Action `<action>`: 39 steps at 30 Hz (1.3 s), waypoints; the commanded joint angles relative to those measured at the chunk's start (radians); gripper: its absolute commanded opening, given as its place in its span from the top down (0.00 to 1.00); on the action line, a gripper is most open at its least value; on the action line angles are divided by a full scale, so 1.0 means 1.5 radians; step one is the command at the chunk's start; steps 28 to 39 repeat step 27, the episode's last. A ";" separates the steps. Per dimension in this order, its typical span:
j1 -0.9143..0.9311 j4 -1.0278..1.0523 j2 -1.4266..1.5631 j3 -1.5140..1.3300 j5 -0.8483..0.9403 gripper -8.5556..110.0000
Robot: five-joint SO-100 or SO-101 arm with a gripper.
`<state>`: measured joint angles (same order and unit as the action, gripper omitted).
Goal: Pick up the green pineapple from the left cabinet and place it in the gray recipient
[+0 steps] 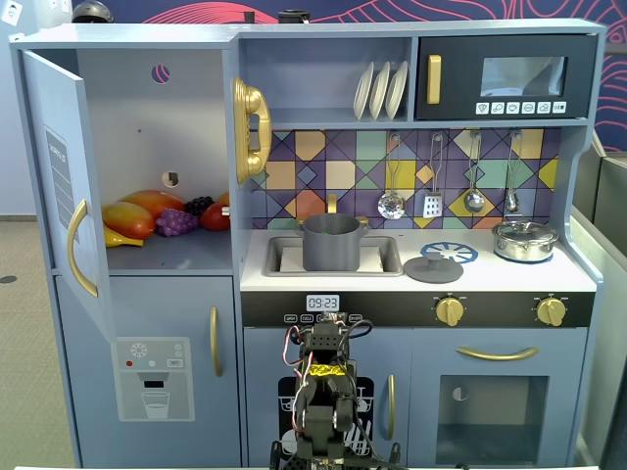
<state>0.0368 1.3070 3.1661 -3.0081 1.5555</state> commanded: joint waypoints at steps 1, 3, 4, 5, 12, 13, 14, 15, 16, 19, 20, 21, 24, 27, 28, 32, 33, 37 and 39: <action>-0.032 0.148 0.008 0.004 -0.003 0.91; -0.028 0.147 0.008 0.004 -0.035 0.90; -0.019 0.148 0.008 0.004 -0.028 0.90; -0.013 0.148 0.008 0.004 -0.030 0.89; -0.010 0.148 0.008 0.004 -0.030 0.89; -0.010 0.148 0.008 0.004 -0.030 0.89; -0.010 0.148 0.008 0.004 -0.030 0.89; -0.010 0.148 0.008 0.004 -0.030 0.89; -0.009 0.148 0.008 0.004 -0.030 0.89; -0.009 0.148 0.008 0.004 -0.030 0.89; -0.009 0.148 0.008 0.004 -0.030 0.89; -0.009 0.148 0.008 0.004 -0.030 0.89; -0.009 0.148 0.008 0.004 -0.030 0.88; -0.009 0.148 0.008 0.004 -0.030 0.88; -0.009 0.148 0.008 0.004 -0.030 0.88; -0.009 0.148 0.008 0.004 -0.030 0.88; -0.009 0.148 0.008 0.004 -0.030 0.88; -0.009 0.148 0.008 0.004 -0.030 0.88; -0.009 0.148 0.008 0.004 -0.030 0.88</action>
